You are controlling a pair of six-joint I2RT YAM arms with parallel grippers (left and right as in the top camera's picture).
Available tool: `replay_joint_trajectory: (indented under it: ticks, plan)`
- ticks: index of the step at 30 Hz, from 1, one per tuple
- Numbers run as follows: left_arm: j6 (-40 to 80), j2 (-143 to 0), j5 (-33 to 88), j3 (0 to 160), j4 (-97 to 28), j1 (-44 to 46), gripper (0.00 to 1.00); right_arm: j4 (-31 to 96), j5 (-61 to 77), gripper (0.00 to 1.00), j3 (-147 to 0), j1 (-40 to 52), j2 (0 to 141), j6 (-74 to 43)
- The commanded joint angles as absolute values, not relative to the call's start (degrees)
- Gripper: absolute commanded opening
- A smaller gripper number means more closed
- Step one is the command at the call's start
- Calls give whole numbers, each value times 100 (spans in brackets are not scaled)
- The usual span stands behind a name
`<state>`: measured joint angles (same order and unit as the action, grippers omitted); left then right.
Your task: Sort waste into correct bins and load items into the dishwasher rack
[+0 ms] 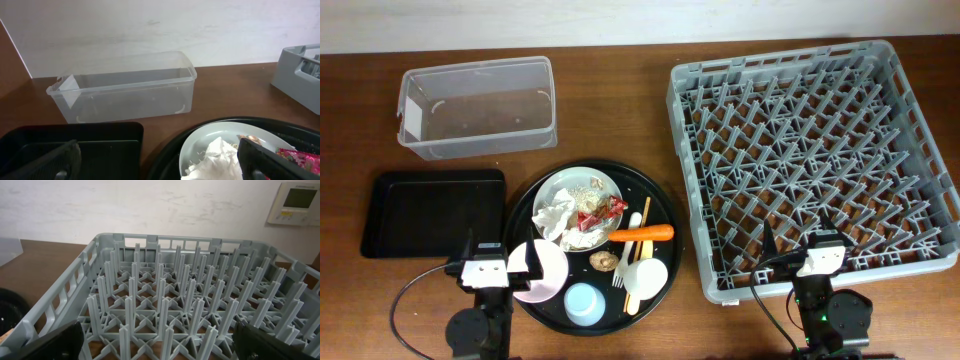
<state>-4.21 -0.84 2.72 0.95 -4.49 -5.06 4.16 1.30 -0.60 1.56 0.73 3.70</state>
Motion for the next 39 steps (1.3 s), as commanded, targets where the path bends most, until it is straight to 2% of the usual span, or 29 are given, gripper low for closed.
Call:
replay_joint_trajectory:
  ticks: [1, 24, 27, 34, 37, 39]
  plan:
    - [-416, -45, 209, 54, -454, -532, 99, 451, 80, 98, -32, 187, 43, 405]
    - [-412, -45, 235, 54, -449, -532, 99, 436, 84, 98, -32, 187, 43, 401]
    - [-412, -45, 211, 80, -429, -532, 99, 515, 104, 98, -102, 187, 43, -119]
    - [-408, -600, 209, 1319, -1549, -532, 99, 1629, 106, 98, -1575, 187, 718, -158]
    - [-274, -1597, 220, 2379, -2342, -532, 99, 2624, 314, 98, -3037, 187, 2110, -156]
    - [-274, -2427, 235, 3306, -3371, -532, 99, 3649, 676, 99, -4342, 187, 3249, -156]
